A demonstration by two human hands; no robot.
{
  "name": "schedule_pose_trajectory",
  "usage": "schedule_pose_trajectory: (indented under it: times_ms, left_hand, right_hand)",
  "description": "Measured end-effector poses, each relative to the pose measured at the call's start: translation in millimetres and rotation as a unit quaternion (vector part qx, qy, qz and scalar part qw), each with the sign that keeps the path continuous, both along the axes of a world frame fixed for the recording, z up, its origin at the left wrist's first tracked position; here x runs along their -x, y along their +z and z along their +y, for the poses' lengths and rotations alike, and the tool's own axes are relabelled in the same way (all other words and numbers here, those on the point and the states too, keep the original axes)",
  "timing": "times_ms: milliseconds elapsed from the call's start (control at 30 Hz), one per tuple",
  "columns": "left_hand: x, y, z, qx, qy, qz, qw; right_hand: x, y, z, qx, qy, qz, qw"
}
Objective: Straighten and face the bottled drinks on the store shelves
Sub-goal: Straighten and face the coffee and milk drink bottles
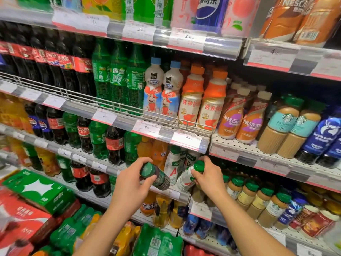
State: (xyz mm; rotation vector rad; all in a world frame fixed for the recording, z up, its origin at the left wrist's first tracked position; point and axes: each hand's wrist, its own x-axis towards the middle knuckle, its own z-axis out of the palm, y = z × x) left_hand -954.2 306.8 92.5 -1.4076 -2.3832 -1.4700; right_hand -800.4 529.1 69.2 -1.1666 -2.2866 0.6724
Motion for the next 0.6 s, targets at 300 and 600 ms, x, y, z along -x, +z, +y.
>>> schedule_pose_trajectory:
  times_ms: [300, 600]
  left_hand:
    - [1.8, -7.3, -5.6, 0.025, 0.017, 0.010, 1.000]
    - [-8.8, 3.4, 1.4, 0.044, 0.014, 0.000, 0.999]
  right_hand:
    - [20.5, 3.7, 15.7, 0.012, -0.002, -0.059, 0.998]
    - [21.0, 9.3, 30.0, 0.050, 0.105, -0.102, 0.988]
